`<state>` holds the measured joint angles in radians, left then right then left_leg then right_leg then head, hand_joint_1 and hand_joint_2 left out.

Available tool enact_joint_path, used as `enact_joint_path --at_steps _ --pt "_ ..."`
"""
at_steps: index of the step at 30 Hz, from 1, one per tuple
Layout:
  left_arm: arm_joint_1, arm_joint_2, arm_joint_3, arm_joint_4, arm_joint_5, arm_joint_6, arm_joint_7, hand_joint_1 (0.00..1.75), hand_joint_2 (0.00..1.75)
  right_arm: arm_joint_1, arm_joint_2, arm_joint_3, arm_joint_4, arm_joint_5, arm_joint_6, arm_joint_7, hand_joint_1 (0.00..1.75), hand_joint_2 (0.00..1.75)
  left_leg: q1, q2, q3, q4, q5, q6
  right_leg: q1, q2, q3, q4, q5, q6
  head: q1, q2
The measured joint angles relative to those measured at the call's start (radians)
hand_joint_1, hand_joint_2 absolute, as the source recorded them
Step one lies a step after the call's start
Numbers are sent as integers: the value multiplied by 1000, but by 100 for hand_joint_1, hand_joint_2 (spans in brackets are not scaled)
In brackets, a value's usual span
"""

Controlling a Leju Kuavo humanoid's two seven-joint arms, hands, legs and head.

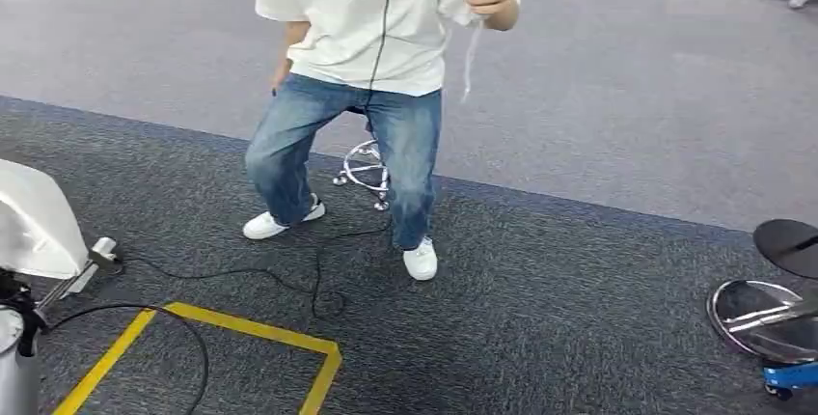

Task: Take the parts from the cabinet and place them on the table.

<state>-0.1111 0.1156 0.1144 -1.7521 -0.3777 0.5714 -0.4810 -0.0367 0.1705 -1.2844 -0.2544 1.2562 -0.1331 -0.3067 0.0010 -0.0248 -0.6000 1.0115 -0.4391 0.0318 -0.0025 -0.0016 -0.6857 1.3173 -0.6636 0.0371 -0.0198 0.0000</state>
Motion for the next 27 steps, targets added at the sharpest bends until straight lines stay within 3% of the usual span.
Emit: enact_joint_path --at_steps 1,2,3,4,5,6,9,10,11,12,14,15,16,17,18,19,20,21,22,24,25,26,27 --pt "2 -1 0 0 0 0 1 175 175 1 0 0 0 0 0 0 0 0 0 -19 1 1 0 0 0 0 -8 -4 23 -2 0 0" --pt "2 -1 0 0 0 0 1 175 175 2 0 0 0 0 0 0 0 0 0 -35 2 2 0 0 0 2 6 -49 64 -4 0 0" --pt "2 -1 0 0 0 0 1 175 175 2 0 0 0 0 0 0 0 0 0 -50 4 3 -1 -2 0 8 40 -133 118 -7 0 0" --pt "2 -2 0 0 0 0 1 175 175 1 0 0 0 0 0 0 0 0 1 -63 7 3 -3 -4 -2 32 79 -226 167 -11 0 0" --pt "2 -2 0 0 0 0 1 175 175 1 0 0 0 0 0 0 0 0 3 -72 5 4 -4 -7 -7 93 104 -289 178 -14 -1 0" --pt "1 -2 0 0 0 0 2 175 175 1 0 0 0 0 0 0 0 0 -2 -86 0 10 -5 -13 -11 98 117 -311 170 -15 -2 0" --pt "13 -2 1 0 0 -3 3 175 175 2 0 0 0 1 0 2 0 0 8 -121 -6 -1 5 -34 -2 66 127 -307 171 -25 -1 0" --pt "16 1 2 0 0 -3 3 175 175 1 2 0 0 2 -1 2 0 0 7 -128 -7 4 1 -39 -13 48 133 -322 178 -35 -1 0" --pt "18 1 2 0 0 -3 3 175 175 -1 2 0 0 3 -1 2 0 0 1 -69 -14 24 -16 -42 -10 38 138 -326 180 -38 -4 0" --pt "14 4 2 0 0 -3 3 175 175 0 2 0 0 3 0 4 0 0 1 -24 -39 80 -52 -46 -8 24 140 -327 178 -45 -13 0" --pt "20 2 0 1 0 -3 3 175 175 4 2 0 0 3 1 10 0 0 5 9 -111 236 -123 -54 -4 -7 143 -326 172 -50 -13 0" --pt "25 2 1 1 0 -3 4 175 175 5 2 0 0 3 2 10 0 0 7 13 -141 296 -140 -58 -4 -22 144 -326 170 -51 -12 0" --pt "28 2 1 1 0 -3 4 175 175 5 2 0 0 3 2 11 0 0 8 15 -146 306 -131 -60 -3 -37 146 -326 167 -50 -13 0" --pt "30 2 1 1 0 -3 5 175 175 5 2 0 0 3 4 11 0 0 9 17 -132 276 -104 -60 -3 -49 149 -326 164 -49 -12 0" --pt "30 2 1 1 0 -3 6 175 175 3 2 0 0 3 5 11 0 0 9 25 -90 195 -55 -59 -3 -65 154 -326 160 -47 -13 0" --pt "30 3 1 1 0 -3 6 175 175 3 3 0 0 3 5 11 0 0 8 46 -44 107 -12 -56 -3 -77 161 -326 155 -44 -13 0" --pt "28 3 1 1 -1 -4 6 175 175 3 4 0 0 4 5 11 0 0 4 94 -6 33 13 -50 1 -86 167 -326 151 -39 -13 0" --pt "23 4 1 1 -4 -6 6 175 175 3 4 0 0 4 5 11 0 0 -10 114 5 8 -3 -46 10 -97 167 -320 142 -31 -16 0" --pt "21 3 0 1 -9 -6 7 175 175 2 4 0 0 4 5 11 0 0 -6 105 1 10 -4 -33 11 -107 168 -321 141 -28 -13 0" --pt "25 6 2 1 -10 -6 8 175 175 -1 4 0 0 5 6 11 0 0 -10 78 -5 9 -6 -24 10 -136 175 -326 137 -21 -10 0" --pt "24 8 2 1 -11 -7 9 175 175 -3 4 0 0 5 6 11 0 0 -5 64 1 0 -2 -15 9 -139 180 -325 130 -11 -11 0" --pt "23 8 1 0 -13 -6 9 175 175 -5 4 0 0 5 6 11 0 0 0 55 4 -2 0 -12 4 -75 170 -309 116 -4 -7 0" --pt "16 8 2 0 -13 -6 10 175 175 -5 4 0 0 5 6 11 0 0 2 44 4 -1 -1 -5 0 -30 145 -258 86 -4 -6 0"
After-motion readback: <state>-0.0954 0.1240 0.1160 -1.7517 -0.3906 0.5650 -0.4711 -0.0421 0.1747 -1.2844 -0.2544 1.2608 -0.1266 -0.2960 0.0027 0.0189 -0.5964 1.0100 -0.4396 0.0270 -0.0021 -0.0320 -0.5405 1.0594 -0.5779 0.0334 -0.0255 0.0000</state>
